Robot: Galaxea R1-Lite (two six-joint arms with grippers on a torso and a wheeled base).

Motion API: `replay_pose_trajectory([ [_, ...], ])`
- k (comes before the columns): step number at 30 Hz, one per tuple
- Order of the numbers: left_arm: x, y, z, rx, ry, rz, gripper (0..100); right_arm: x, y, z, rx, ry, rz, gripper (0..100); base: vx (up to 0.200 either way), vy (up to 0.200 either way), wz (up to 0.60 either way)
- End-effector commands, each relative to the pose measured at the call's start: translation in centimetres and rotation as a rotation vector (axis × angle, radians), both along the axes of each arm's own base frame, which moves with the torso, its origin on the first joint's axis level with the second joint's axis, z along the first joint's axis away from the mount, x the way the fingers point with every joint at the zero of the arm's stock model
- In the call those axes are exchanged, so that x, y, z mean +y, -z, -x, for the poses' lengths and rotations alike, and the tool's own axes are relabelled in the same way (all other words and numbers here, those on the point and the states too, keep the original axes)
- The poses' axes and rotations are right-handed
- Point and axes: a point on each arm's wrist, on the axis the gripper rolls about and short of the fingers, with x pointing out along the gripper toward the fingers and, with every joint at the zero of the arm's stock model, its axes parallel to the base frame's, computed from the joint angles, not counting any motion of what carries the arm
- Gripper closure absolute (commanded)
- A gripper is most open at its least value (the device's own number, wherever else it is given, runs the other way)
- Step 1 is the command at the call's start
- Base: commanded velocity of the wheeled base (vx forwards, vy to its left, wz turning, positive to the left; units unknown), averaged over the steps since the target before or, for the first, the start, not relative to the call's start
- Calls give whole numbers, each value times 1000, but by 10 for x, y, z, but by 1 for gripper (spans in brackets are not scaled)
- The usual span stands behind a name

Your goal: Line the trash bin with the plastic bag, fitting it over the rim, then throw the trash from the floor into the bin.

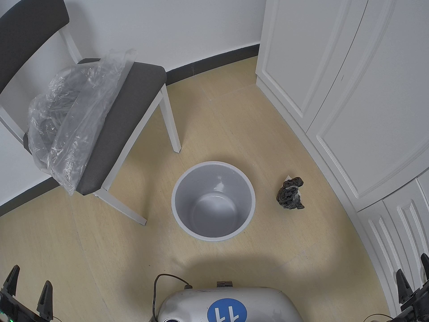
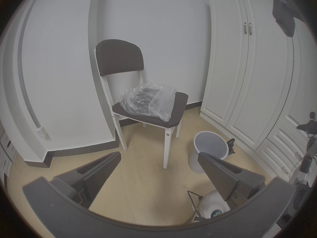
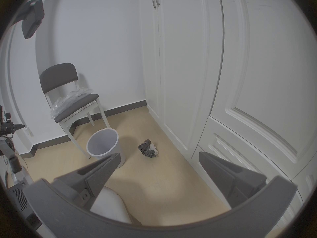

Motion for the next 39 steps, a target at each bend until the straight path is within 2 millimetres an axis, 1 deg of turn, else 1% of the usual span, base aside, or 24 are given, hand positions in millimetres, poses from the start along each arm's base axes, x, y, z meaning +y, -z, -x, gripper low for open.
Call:
replay_pose_trajectory([
  [1, 0, 5, 0, 2, 0, 0, 0, 0, 5, 0, -1, -1, 0, 0, 0, 0, 0],
  [24, 0, 5, 0, 4, 10, -25, 0, 0, 5, 0, 4, -5, 21, 0, 0, 0, 0],
  [30, -1, 5, 0, 0, 46, -54, 0, 0, 5, 0, 1, -3, 43, 0, 0, 0, 0],
  [39, 0, 5, 0, 2, 6, 1, 0, 0, 5, 0, 1, 1, 12, 0, 0, 0, 0],
])
